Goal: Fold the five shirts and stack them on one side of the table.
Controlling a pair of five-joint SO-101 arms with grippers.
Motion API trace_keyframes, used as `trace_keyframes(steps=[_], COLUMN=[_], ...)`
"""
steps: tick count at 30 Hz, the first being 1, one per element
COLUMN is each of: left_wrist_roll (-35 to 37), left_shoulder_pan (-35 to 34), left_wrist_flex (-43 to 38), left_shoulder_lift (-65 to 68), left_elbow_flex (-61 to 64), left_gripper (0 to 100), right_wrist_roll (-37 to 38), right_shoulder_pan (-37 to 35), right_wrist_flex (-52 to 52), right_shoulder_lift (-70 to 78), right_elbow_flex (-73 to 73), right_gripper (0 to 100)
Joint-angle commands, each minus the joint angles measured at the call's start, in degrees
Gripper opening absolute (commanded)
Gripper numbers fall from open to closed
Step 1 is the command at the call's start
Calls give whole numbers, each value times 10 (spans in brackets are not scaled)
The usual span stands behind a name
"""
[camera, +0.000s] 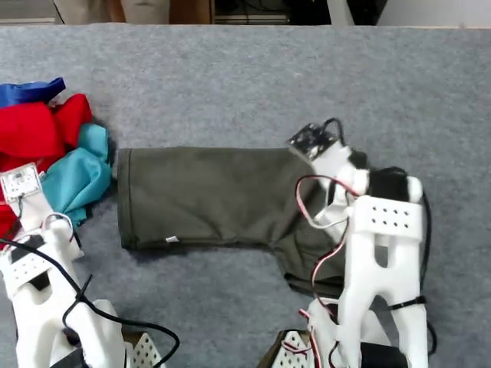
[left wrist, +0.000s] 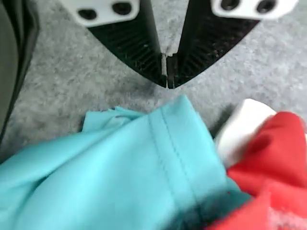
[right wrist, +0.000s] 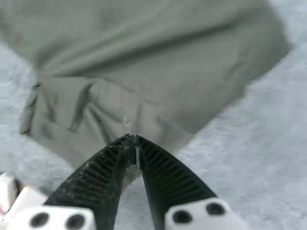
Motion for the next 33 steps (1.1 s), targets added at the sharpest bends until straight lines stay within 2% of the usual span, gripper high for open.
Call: trace_keyframes(steps=[1, 4, 11, 23, 28, 33], left_wrist_roll=[-5, -5, -5, -5, -6, -6], left_shoulder_pan=[-10, -11, -6, -6, -6, -6], left_wrist_flex=[-36, -40, -42, -42, -42, -42], left_shoulder_lift=[-14, -14, -14, -14, -14, -14], left_elbow_flex=[18, 18, 13, 15, 17, 18], left_gripper=[19, 19, 19, 19, 19, 19], right_wrist_roll=[9, 33, 31, 122, 179, 200], right_shoulder_pan=[-33, -68, -146, -146, -145, -148], right_wrist_flex=[12, 11, -6, -150, -157, -147], right_shoulder_lift=[-18, -18, -15, -14, -14, -15], right_elbow_flex=[37, 78, 96, 252, 297, 296], right_gripper=[8, 8, 8, 6, 5, 5])
